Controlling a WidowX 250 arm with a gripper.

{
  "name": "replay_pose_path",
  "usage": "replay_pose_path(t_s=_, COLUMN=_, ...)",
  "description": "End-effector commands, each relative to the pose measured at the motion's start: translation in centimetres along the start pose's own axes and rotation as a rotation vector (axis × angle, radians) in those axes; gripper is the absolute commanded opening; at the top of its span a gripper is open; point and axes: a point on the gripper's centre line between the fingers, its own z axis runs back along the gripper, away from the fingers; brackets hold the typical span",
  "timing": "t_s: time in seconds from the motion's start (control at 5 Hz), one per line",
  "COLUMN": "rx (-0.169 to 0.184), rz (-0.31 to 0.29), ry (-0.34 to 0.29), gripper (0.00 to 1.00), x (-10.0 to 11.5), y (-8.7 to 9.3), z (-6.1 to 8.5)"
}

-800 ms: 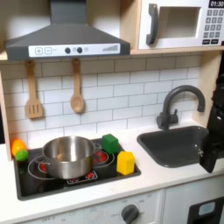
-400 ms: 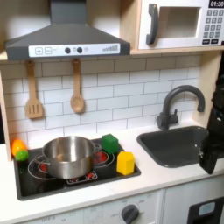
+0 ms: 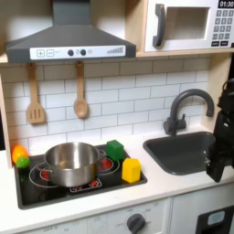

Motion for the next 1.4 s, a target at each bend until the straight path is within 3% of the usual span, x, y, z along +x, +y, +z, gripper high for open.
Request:
replay_pose_path(t_s=0.0, rx=0.000, rz=0.000, ry=-0.002, gripper=1.00, x=0.0, y=0.0, z=0.0)
replay_pose_path(t_s=0.2, rx=-0.020, rz=0.036, ry=-0.031, gripper=1.00, x=1.1, y=0.2, z=0.1)
replay_pose_path(t_s=0.6, rx=-0.040, rz=0.096, ry=-0.022, gripper=1.00, x=2.6, y=1.3, z=-0.7)
replay_pose_path(t_s=1.2, rx=-0.035, rz=0.184, ry=0.022, gripper=1.00, x=5.9, y=2.5, z=-2.0)
